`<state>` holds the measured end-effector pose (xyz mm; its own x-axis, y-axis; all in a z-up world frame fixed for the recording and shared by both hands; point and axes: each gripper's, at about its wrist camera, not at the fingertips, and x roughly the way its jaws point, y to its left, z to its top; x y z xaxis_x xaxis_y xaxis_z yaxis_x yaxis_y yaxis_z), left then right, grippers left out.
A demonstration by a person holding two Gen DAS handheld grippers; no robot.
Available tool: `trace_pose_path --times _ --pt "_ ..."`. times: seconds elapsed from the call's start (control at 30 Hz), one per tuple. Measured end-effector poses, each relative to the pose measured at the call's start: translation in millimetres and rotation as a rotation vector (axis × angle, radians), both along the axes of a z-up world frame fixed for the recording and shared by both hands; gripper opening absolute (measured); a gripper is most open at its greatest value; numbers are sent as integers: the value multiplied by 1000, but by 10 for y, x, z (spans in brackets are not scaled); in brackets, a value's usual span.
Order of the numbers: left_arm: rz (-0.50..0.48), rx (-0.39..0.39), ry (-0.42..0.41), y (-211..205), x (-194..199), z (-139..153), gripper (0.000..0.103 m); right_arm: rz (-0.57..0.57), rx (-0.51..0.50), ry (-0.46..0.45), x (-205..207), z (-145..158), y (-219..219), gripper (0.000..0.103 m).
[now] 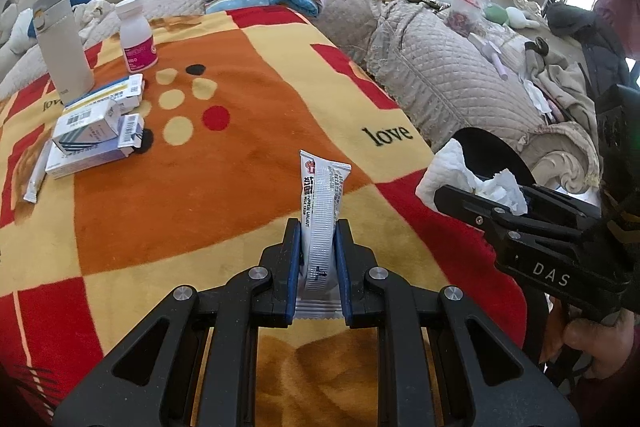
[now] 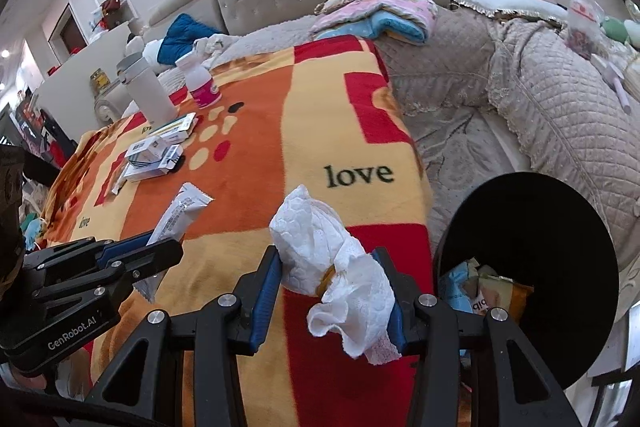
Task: Collect trash
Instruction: 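Carry the wrapper strip and tissue with both tools over the bin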
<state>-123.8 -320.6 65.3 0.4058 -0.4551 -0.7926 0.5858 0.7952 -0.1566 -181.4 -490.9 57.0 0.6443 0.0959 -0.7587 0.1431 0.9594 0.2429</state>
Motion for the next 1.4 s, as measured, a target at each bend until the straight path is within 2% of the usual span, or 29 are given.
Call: trace_pose_path --times 0.7,1.2,1.4 --pt "-61 15 0 -288 -116 -24 14 -55 21 5 -128 -40 -277 44" --pt "-173 -16 33 -865 -160 -29 14 -175 23 18 -406 -73 -813 44" --pt "-227 -37 56 -1180 -148 -13 14 -259 14 24 -551 -98 -1111 44"
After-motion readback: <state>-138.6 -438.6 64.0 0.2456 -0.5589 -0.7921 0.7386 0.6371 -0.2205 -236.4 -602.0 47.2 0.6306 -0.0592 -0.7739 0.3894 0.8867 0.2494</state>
